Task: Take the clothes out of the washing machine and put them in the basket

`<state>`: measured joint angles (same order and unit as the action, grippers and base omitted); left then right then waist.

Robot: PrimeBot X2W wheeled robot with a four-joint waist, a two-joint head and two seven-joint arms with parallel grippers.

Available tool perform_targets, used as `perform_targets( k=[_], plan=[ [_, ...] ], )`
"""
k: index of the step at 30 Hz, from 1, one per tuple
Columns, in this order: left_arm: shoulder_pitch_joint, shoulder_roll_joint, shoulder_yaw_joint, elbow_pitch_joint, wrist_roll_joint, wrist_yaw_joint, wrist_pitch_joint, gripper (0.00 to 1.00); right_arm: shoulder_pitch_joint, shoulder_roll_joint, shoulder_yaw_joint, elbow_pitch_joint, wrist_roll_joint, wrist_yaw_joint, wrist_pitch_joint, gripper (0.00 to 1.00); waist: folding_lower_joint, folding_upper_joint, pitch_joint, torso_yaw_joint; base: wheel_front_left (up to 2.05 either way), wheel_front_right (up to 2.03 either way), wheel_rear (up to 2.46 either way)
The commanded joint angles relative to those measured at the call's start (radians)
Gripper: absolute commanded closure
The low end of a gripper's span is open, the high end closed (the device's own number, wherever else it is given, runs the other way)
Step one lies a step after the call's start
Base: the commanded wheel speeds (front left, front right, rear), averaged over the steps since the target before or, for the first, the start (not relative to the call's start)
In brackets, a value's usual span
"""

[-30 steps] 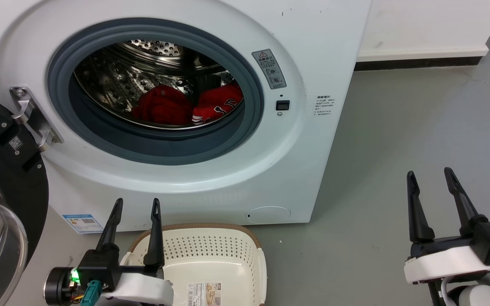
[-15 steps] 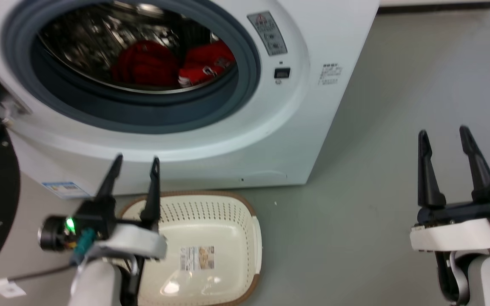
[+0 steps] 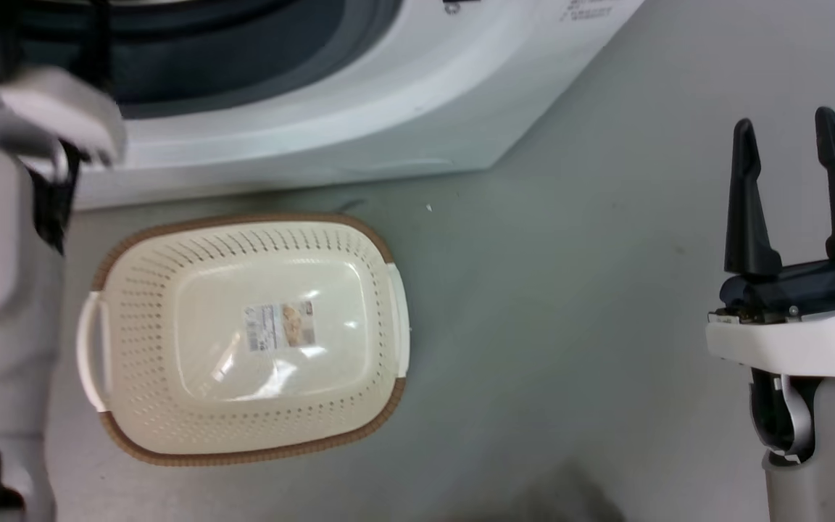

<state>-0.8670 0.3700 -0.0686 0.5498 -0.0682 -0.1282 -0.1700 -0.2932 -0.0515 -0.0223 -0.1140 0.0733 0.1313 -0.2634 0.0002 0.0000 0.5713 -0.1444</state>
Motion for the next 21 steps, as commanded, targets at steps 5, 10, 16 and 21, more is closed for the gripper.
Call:
perform_targets(
  k=[5, 10, 16, 21],
  plan=[
    [-0.29, 0.117, -0.153, 0.122, -0.076, -0.001, 0.144, 0.0, -0.046, 0.003, 0.029, -0.022, 0.035, -0.001, -0.002, 0.0, -0.0002, 0.0, 0.18, -0.099, 0.0, 0.0, 0.0],
    [-0.49, 0.197, -0.265, 0.216, -0.133, -0.002, 0.276, 0.0, -0.052, 0.003, 0.06, -0.035, 0.06, -0.001, -0.002, 0.0, -0.0002, 0.0, 0.239, -0.138, 0.0, 0.0, 0.0],
    [-0.649, 0.262, -0.384, 0.279, -0.193, -0.001, 0.415, 0.0, -0.053, 0.003, 0.096, -0.048, 0.083, -0.001, -0.002, 0.0, -0.0002, 0.0, 0.282, -0.179, 0.0, 0.0, 0.0],
    [-0.788, 0.325, -0.477, 0.324, -0.233, -0.001, 0.578, 0.0, -0.05, 0.003, 0.124, -0.068, 0.104, -0.001, -0.002, 0.0, -0.0002, 0.0, 0.318, -0.212, 0.0, 0.0, 0.0]
  ],
)
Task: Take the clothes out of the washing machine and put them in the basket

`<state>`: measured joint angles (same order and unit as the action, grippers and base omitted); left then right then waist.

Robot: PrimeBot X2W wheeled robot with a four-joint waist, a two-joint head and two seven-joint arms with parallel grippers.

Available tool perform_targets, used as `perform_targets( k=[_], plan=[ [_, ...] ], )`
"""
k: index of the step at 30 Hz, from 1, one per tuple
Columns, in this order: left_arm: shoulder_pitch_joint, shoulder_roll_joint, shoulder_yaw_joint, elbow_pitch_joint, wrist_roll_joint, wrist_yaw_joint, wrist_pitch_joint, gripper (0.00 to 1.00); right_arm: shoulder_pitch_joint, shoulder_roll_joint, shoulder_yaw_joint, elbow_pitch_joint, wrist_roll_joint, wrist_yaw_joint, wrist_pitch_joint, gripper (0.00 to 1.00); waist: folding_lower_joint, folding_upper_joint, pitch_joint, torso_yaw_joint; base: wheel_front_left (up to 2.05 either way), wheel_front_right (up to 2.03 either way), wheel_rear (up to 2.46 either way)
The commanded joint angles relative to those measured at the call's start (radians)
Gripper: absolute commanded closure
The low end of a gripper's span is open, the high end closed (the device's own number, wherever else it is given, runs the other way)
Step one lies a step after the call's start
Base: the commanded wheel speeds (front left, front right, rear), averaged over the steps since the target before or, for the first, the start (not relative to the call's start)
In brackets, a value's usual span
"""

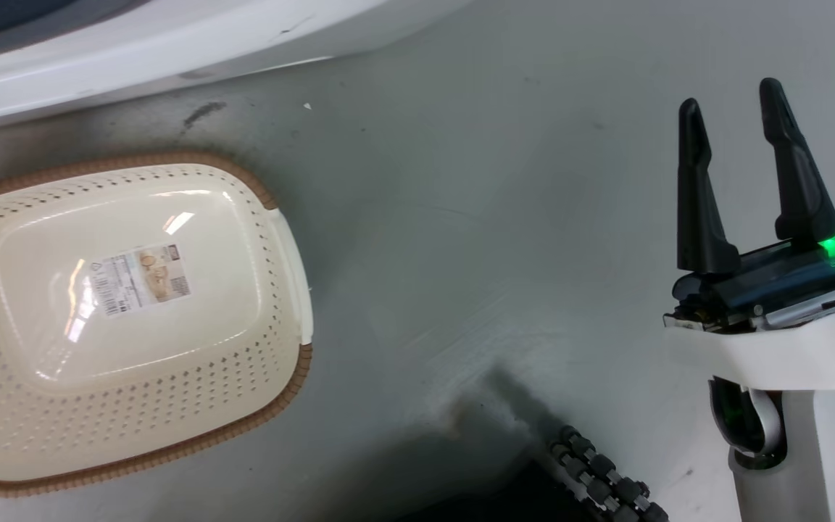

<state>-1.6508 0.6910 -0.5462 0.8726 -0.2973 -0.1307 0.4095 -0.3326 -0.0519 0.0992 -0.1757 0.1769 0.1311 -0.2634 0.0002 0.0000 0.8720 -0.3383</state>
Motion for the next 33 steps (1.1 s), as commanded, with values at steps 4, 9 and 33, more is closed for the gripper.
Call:
perform_targets(
  k=[4, 9, 33],
  plan=[
    [-0.09, 0.046, -0.057, 0.031, -0.023, 0.001, 0.135, 0.0, -0.001, 0.003, 0.031, -0.018, 0.019, -0.001, -0.002, 0.0, -0.0002, 0.0, 0.041, -0.048, 0.0, 0.0, 0.0],
    [-0.175, 0.091, -0.101, 0.027, -0.065, 0.001, 0.261, 0.0, 0.015, 0.003, 0.064, -0.033, 0.045, -0.001, -0.002, 0.0, -0.0002, 0.0, 0.072, -0.087, 0.0, 0.0, 0.0],
    [-0.218, 0.134, -0.242, 0.083, -0.156, 0.004, 0.294, 1.0, 0.019, 0.003, 0.058, -0.068, 0.051, -0.001, -0.002, 0.0, -0.0002, 0.0, 0.136, -0.077, 0.0, 0.0, 0.0]
  ],
)
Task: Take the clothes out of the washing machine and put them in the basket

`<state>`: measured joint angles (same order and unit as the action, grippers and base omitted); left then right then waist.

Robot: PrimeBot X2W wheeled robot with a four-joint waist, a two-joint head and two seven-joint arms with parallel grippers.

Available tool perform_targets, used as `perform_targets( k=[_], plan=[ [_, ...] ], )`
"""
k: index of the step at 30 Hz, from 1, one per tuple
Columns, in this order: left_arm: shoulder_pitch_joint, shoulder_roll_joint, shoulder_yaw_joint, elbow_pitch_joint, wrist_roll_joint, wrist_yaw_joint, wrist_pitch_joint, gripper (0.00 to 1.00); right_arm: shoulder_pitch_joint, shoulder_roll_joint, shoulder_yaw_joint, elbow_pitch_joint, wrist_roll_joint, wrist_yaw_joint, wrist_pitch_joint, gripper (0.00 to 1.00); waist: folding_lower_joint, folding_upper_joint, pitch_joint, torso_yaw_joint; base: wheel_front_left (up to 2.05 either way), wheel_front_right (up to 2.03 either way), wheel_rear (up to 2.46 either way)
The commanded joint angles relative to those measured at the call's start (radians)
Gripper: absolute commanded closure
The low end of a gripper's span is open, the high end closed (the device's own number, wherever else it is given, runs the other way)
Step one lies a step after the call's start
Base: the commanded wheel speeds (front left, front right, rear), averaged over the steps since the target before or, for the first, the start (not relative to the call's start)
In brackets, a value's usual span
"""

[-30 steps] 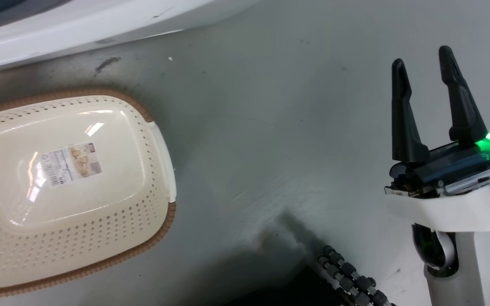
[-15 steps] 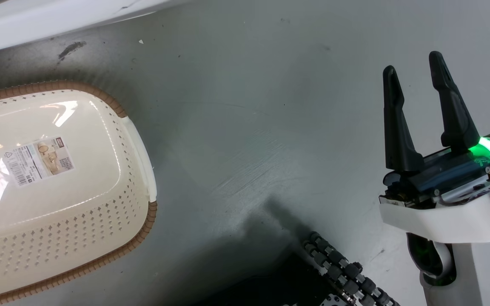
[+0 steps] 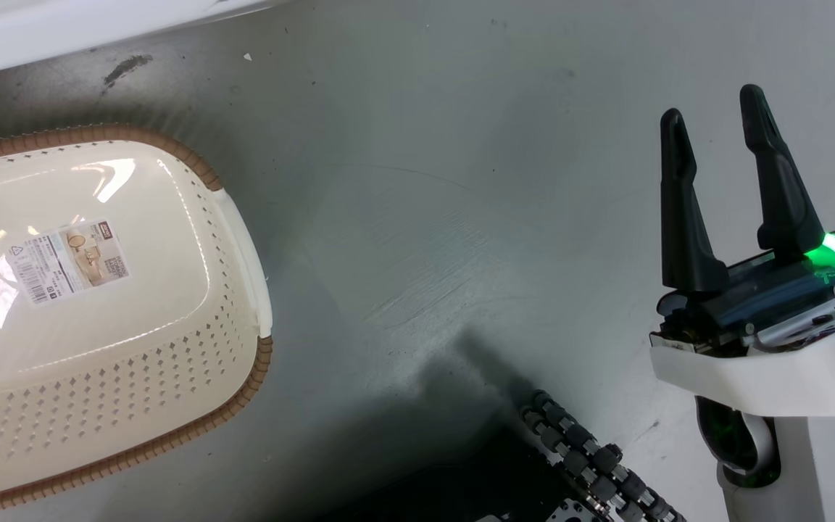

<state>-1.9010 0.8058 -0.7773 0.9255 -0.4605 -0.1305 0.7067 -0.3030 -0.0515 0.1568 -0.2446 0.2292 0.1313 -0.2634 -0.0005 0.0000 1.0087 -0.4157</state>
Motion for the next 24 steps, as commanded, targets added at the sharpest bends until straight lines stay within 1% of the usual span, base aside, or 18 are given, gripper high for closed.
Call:
perform_targets(
  k=[1, 6, 9, 12, 18, 20, 24],
  plan=[
    [0.027, 0.018, -0.012, 0.03, 0.012, 0.005, -0.022, 1.0, -0.015, 0.002, 0.002, 0.001, -0.002, -0.001, -0.002, 0.0, 0.0005, 0.0, -0.002, 0.0, 0.0, 0.0, 0.0],
    [-0.012, -0.001, -0.006, 0.027, 0.024, 0.018, -0.13, 1.0, -0.034, 0.002, 0.002, 0.011, -0.004, -0.001, -0.002, 0.0, 0.0005, 0.0, -0.018, -0.005, 0.0, 0.0, 0.0],
    [-0.008, -0.013, -0.004, 0.037, 0.025, 0.027, -0.194, 1.0, -0.049, 0.002, -0.005, 0.022, -0.012, -0.001, -0.002, 0.0, 0.0005, 0.0, -0.036, 0.0, 0.0, 0.0, 0.0],
    [0.022, -0.035, 0.001, 0.056, 0.011, 0.036, -0.265, 1.0, -0.049, 0.002, -0.02, 0.036, -0.027, -0.001, -0.002, 0.0, 0.0005, 0.0, -0.067, 0.017, 0.0, 0.0, 0.0],
    [0.108, -0.099, 0.023, 0.098, -0.032, 0.057, -0.415, 1.0, -0.042, 0.002, -0.058, 0.063, -0.06, -0.001, -0.002, 0.0, 0.0005, 0.0, -0.139, 0.065, 0.0, 0.0, 0.0],
    [0.151, -0.123, 0.03, 0.108, -0.046, 0.067, -0.482, 1.0, -0.036, 0.002, -0.069, 0.073, -0.072, -0.001, -0.002, 0.0, 0.0005, 0.0, -0.169, 0.084, 0.0, 0.0, 0.0],
    [0.235, -0.159, 0.021, 0.116, -0.043, 0.089, -0.629, 1.0, -0.02, 0.002, -0.089, 0.09, -0.096, -0.001, -0.002, 0.0, 0.0005, 0.0, -0.228, 0.119, 0.0, 0.0, 0.0]
  ],
)
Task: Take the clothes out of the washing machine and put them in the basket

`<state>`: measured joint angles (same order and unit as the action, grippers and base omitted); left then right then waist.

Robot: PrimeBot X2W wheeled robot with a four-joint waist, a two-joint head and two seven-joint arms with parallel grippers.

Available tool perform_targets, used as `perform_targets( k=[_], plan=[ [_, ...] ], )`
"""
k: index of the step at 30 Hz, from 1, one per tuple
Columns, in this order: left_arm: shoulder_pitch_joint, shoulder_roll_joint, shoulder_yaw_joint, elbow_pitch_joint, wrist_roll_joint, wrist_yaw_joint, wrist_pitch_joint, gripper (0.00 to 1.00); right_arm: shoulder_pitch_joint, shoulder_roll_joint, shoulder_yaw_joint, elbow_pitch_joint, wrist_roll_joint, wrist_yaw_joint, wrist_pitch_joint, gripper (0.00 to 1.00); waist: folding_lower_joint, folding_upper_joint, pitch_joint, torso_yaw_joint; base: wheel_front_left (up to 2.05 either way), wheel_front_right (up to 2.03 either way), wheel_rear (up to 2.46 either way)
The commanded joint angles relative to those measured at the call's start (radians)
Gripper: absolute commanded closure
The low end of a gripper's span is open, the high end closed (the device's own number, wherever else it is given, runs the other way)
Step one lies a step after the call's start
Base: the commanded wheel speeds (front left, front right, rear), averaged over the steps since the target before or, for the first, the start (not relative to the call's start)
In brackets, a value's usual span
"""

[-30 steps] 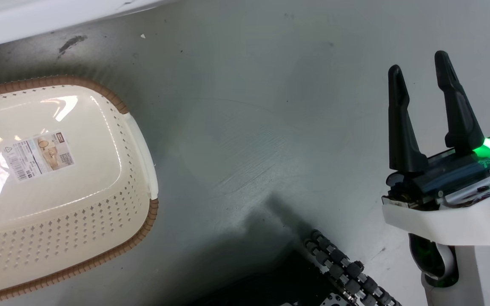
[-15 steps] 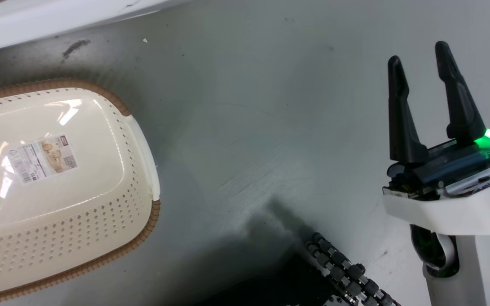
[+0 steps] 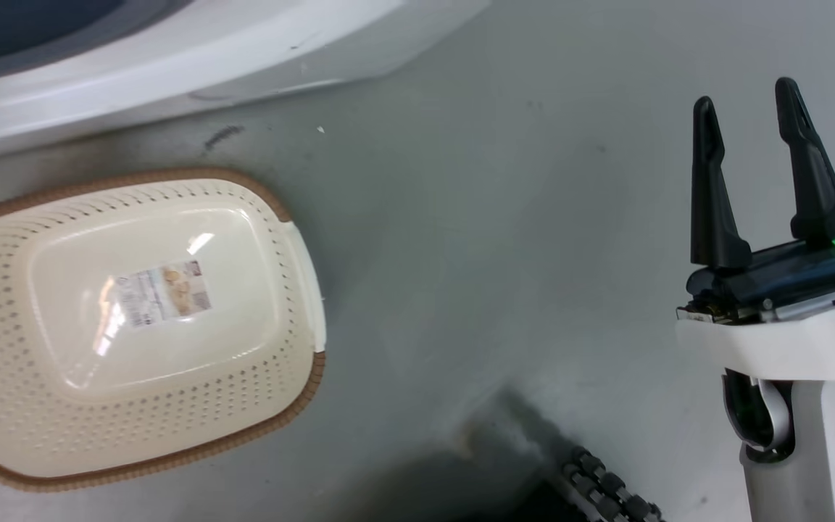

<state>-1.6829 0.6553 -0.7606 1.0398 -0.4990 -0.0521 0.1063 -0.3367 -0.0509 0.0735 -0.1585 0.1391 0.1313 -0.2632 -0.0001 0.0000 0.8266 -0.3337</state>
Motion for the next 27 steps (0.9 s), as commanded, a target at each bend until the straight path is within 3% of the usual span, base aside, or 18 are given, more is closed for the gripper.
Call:
perform_targets(
  k=[1, 8, 14, 27],
  plan=[
    [0.037, -0.018, 0.004, 0.004, -0.004, 0.015, -0.061, 1.0, 0.015, 0.001, -0.012, 0.008, -0.011, -0.001, -0.002, 0.0, 0.0001, 0.0, -0.059, 0.046, 0.0, 0.0, 0.0],
    [0.203, -0.088, 0.024, 0.032, -0.045, 0.05, -0.298, 1.0, 0.053, 0.001, -0.043, 0.039, -0.054, -0.001, -0.002, 0.0, 0.0001, 0.0, -0.183, 0.105, 0.0, 0.0, 0.0],
    [0.339, -0.136, 0.048, -0.008, -0.063, 0.075, -0.369, 1.0, 0.094, 0.001, -0.061, 0.065, -0.087, -0.001, -0.002, 0.0, 0.0001, 0.0, -0.291, 0.154, 0.0, 0.0, 0.0],
    [0.749, -0.131, 0.203, -0.47, 0.03, 0.186, -0.373, 1.0, 0.157, 0.001, -0.056, 0.097, -0.11, -0.001, -0.002, 0.0, 0.0001, 0.0, -0.454, 0.215, 0.0, 0.0, 0.0]
  ],
)
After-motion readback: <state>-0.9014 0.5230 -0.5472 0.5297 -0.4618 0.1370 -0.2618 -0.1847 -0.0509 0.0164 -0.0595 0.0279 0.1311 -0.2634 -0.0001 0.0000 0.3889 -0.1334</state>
